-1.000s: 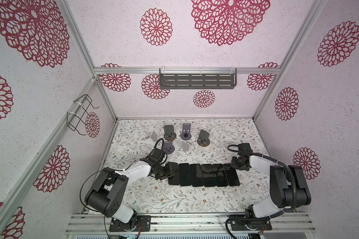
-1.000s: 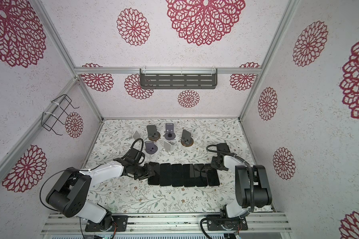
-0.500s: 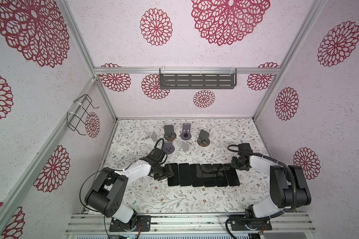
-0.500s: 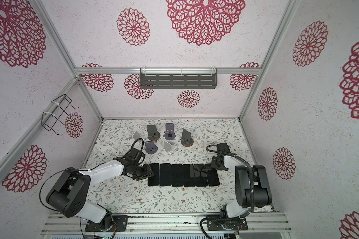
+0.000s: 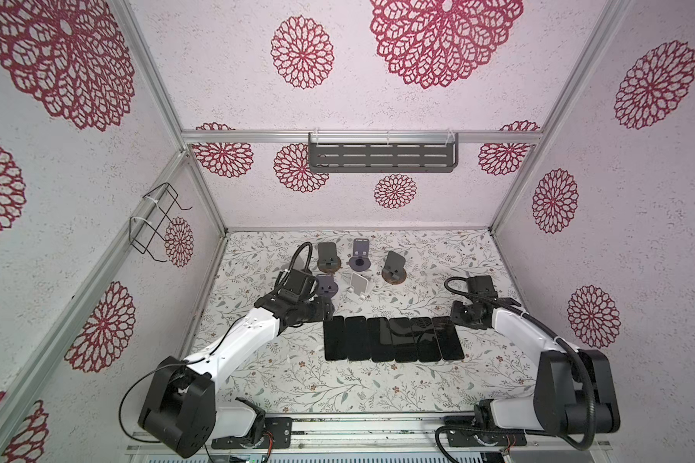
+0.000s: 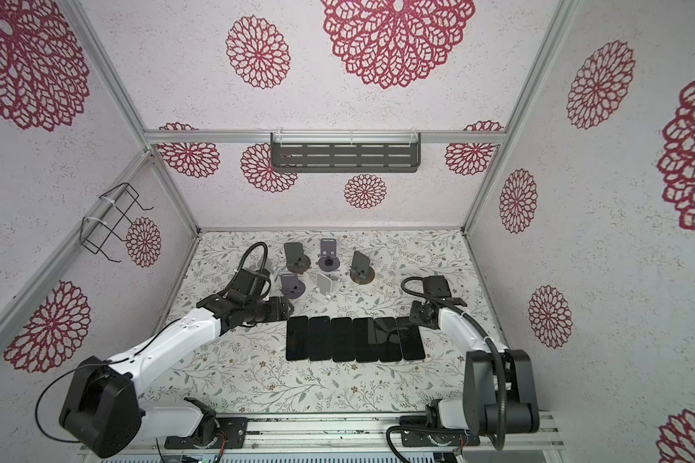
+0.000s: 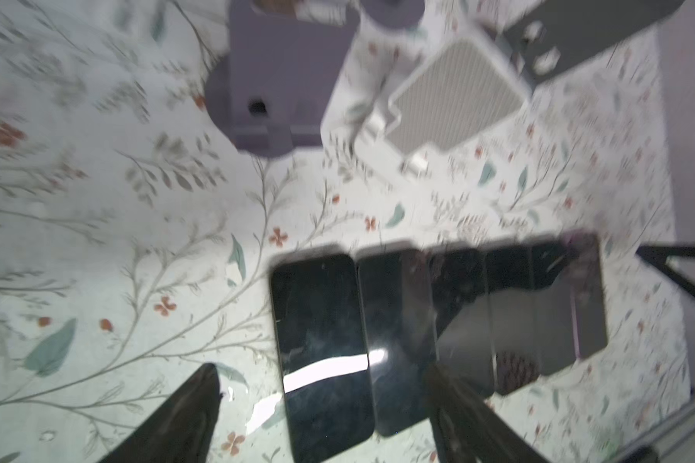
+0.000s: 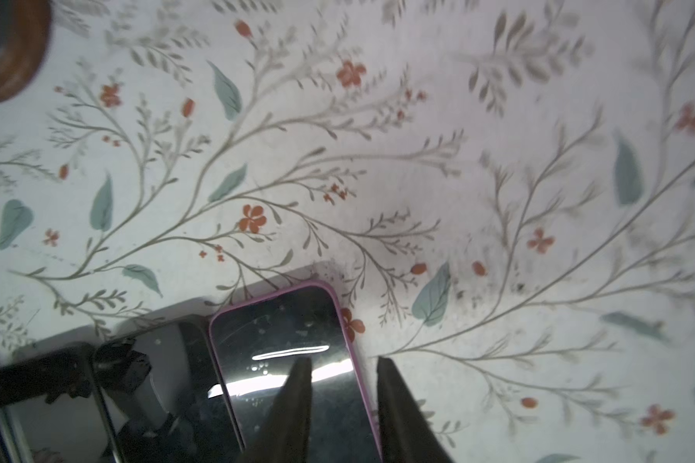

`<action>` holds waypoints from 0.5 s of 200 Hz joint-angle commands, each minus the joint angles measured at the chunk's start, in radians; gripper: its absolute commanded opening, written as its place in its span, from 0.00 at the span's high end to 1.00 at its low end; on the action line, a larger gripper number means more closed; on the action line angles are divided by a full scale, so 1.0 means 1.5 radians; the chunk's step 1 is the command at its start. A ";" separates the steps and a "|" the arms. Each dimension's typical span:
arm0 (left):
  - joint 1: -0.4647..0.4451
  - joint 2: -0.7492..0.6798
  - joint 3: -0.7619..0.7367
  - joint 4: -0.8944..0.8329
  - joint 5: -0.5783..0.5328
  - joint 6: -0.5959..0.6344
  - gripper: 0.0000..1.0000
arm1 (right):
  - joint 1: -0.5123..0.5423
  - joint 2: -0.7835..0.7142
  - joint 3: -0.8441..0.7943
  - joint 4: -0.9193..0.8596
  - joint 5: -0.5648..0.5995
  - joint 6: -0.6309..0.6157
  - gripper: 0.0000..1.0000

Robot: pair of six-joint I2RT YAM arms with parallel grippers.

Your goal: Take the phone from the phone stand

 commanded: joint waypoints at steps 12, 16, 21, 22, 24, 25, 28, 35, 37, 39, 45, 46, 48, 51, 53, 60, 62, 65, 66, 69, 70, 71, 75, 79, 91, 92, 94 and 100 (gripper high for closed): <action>0.012 -0.080 0.002 0.048 -0.285 0.074 0.02 | 0.003 -0.083 -0.001 0.108 0.024 -0.022 0.19; 0.013 -0.086 -0.003 0.057 -0.320 0.083 0.03 | 0.003 -0.087 -0.007 0.124 0.030 -0.028 0.14; 0.017 -0.091 -0.012 0.074 -0.365 0.093 0.03 | 0.003 -0.090 -0.016 0.146 0.037 -0.033 0.09; 0.018 -0.092 -0.014 0.078 -0.373 0.094 0.03 | 0.003 -0.089 -0.017 0.152 0.039 -0.034 0.08; 0.020 -0.092 -0.019 0.084 -0.394 0.097 0.03 | 0.003 -0.090 -0.021 0.161 0.044 -0.035 0.06; 0.021 -0.093 -0.021 0.088 -0.402 0.099 0.03 | 0.003 -0.089 -0.023 0.165 0.046 -0.036 0.05; 0.024 -0.094 -0.029 0.101 -0.428 0.105 0.03 | 0.003 -0.089 -0.027 0.174 0.053 -0.038 0.02; 0.035 -0.093 -0.046 0.131 -0.480 0.115 0.02 | 0.003 -0.086 -0.040 0.206 0.070 -0.039 0.01; 0.040 -0.091 -0.054 0.141 -0.494 0.119 0.02 | 0.003 -0.084 -0.044 0.216 0.075 -0.039 0.01; 0.044 -0.090 -0.061 0.158 -0.504 0.125 0.02 | 0.003 -0.083 -0.049 0.226 0.079 -0.039 0.01; 0.060 -0.085 -0.084 0.203 -0.529 0.146 0.02 | 0.002 -0.078 -0.062 0.256 0.090 -0.040 0.01; 0.062 -0.084 -0.087 0.209 -0.531 0.149 0.02 | 0.002 -0.077 -0.064 0.262 0.091 -0.041 0.01; 0.067 -0.082 -0.093 0.218 -0.534 0.152 0.03 | 0.003 -0.076 -0.069 0.270 0.093 -0.042 0.01; 0.076 -0.078 -0.099 0.232 -0.540 0.158 0.03 | 0.003 -0.073 -0.076 0.288 0.095 -0.047 0.01; 0.083 -0.075 -0.103 0.240 -0.542 0.161 0.03 | 0.003 -0.072 -0.079 0.299 0.095 -0.050 0.01; 0.104 -0.063 -0.113 0.263 -0.543 0.170 0.03 | 0.003 -0.065 -0.097 0.338 0.098 -0.060 0.01; 0.110 -0.059 -0.114 0.269 -0.542 0.174 0.03 | 0.002 -0.062 -0.101 0.349 0.101 -0.061 0.01; 0.119 -0.053 -0.114 0.273 -0.541 0.176 0.03 | 0.003 -0.059 -0.107 0.366 0.103 -0.061 0.01; 0.122 -0.050 -0.114 0.275 -0.540 0.177 0.03 | 0.002 -0.058 -0.109 0.369 0.104 -0.060 0.01; 0.130 -0.043 -0.114 0.279 -0.540 0.180 0.03 | 0.003 -0.055 -0.115 0.384 0.110 -0.059 0.01; 0.133 -0.041 -0.114 0.280 -0.539 0.180 0.03 | 0.003 -0.053 -0.118 0.390 0.112 -0.059 0.01; 0.135 -0.039 -0.114 0.282 -0.539 0.181 0.03 | 0.002 -0.052 -0.120 0.396 0.114 -0.058 0.01; 0.145 -0.028 -0.114 0.291 -0.539 0.185 0.03 | 0.003 -0.047 -0.129 0.415 0.121 -0.056 0.01; 0.154 -0.018 -0.113 0.298 -0.537 0.189 0.03 | 0.003 -0.042 -0.140 0.441 0.127 -0.056 0.01; 0.179 0.012 -0.114 0.335 -0.528 0.210 0.03 | 0.003 -0.031 -0.155 0.483 0.134 -0.075 0.01; 0.180 0.014 -0.114 0.338 -0.527 0.211 0.03 | 0.003 -0.029 -0.155 0.483 0.136 -0.075 0.01; 0.184 0.019 -0.114 0.348 -0.527 0.215 0.03 | 0.004 -0.028 -0.155 0.484 0.139 -0.078 0.01; 0.192 0.037 -0.116 0.371 -0.528 0.225 0.03 | 0.002 -0.022 -0.158 0.495 0.144 -0.081 0.01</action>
